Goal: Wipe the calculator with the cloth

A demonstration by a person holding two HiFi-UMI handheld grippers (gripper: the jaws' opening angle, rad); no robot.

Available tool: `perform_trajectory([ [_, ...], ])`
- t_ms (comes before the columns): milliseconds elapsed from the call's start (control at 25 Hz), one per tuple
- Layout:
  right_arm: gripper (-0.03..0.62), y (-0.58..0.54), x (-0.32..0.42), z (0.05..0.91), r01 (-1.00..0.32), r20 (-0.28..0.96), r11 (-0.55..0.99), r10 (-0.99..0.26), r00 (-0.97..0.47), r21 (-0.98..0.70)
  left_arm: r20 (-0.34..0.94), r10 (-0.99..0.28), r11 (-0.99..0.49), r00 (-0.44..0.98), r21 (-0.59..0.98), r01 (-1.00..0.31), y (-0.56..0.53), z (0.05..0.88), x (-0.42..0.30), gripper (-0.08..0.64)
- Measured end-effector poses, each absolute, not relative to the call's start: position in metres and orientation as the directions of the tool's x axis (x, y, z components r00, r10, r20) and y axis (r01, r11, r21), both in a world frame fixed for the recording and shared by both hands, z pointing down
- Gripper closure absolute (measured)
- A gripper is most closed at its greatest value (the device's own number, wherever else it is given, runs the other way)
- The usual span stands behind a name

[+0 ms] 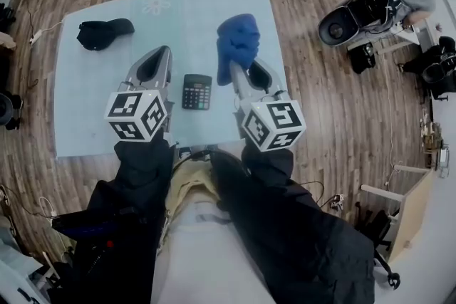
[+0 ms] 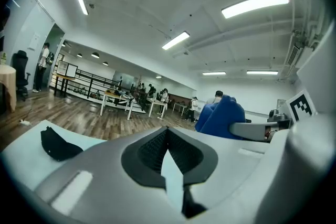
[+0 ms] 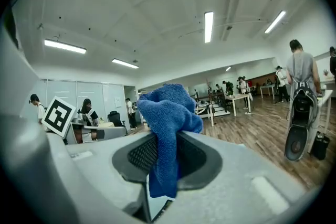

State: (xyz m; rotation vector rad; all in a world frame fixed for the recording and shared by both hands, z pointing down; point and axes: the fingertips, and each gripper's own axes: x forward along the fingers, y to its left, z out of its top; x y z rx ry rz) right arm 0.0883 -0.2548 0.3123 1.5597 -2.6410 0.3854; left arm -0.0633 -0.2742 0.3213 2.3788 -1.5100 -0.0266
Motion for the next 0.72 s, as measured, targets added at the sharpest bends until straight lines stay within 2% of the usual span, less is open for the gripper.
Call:
perform_trajectory([
  [280, 0.508, -0.259, 0.091, 0.267, -0.874, 0.063, 0.460, -0.878, -0.474, -0.159, 0.028, -0.886, -0.453, 0.462, 0.158, -0.877, -0.278, 0.254, -0.049, 0.561],
  [720, 0.509, -0.265, 0.093, 0.238, -0.885, -0.023, 0.440, -0.897, -0.442, -0.153, -0.013, -0.884, -0.466, 0.467, 0.091, -0.880, -0.285, 0.232, -0.043, 0.561],
])
